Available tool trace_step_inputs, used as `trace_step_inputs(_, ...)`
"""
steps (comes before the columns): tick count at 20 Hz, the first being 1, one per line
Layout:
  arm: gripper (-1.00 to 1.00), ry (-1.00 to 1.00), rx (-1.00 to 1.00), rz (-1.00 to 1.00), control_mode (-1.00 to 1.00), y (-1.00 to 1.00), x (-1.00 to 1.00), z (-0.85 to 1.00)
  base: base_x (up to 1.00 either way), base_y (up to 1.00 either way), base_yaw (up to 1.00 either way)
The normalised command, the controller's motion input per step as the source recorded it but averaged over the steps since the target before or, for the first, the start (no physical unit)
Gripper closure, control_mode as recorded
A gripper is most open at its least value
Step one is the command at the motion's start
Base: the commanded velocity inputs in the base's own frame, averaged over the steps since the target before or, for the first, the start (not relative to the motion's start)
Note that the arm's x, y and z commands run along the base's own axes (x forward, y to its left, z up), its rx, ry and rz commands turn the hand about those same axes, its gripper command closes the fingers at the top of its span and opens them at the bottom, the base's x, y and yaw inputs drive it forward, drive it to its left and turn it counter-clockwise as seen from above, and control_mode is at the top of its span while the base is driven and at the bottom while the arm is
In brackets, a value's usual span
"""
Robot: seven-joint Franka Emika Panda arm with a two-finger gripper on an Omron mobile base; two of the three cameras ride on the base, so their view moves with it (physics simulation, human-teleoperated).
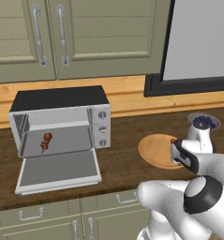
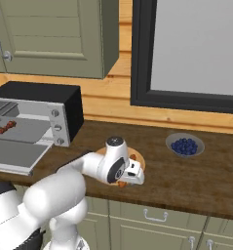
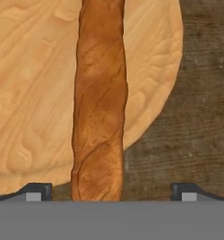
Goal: Pick up the kebab skewer and baguette bread, and place them inside the toaster oven. Close the toaster oven door and start by setting the timer.
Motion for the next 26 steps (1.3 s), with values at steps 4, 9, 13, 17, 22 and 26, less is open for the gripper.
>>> trace_step_inputs(4, -1.00, 0.02, 0.00, 0.00, -1.00, 0.00, 0.03, -0.07, 0.00, 0.00, 0.00)
trace_step_inputs(9, 1.00, 0.01, 0.00, 0.02, -1.00, 0.01, 0.09, 0.00, 0.00, 0.00, 0.00)
trace_step_inputs(13, 1.00, 0.06, 0.00, 0.04, -1.00, 0.00, 0.28, -0.11, 0.00, 0.00, 0.00)
trace_step_inputs(17, 1.00, 0.08, 0.00, 0.05, -1.00, 0.00, 0.26, -0.06, 0.00, 0.00, 0.00)
trace_step_inputs(22, 1.00, 0.00, 0.02, 0.14, -1.00, 0.04, -0.31, 0.69, 0.00, 0.00, 0.00)
trace_step_inputs(26, 1.00, 0.00, 0.00, 0.24, -1.00, 0.79, -1.00, 0.92, 0.00, 0.00, 0.00)
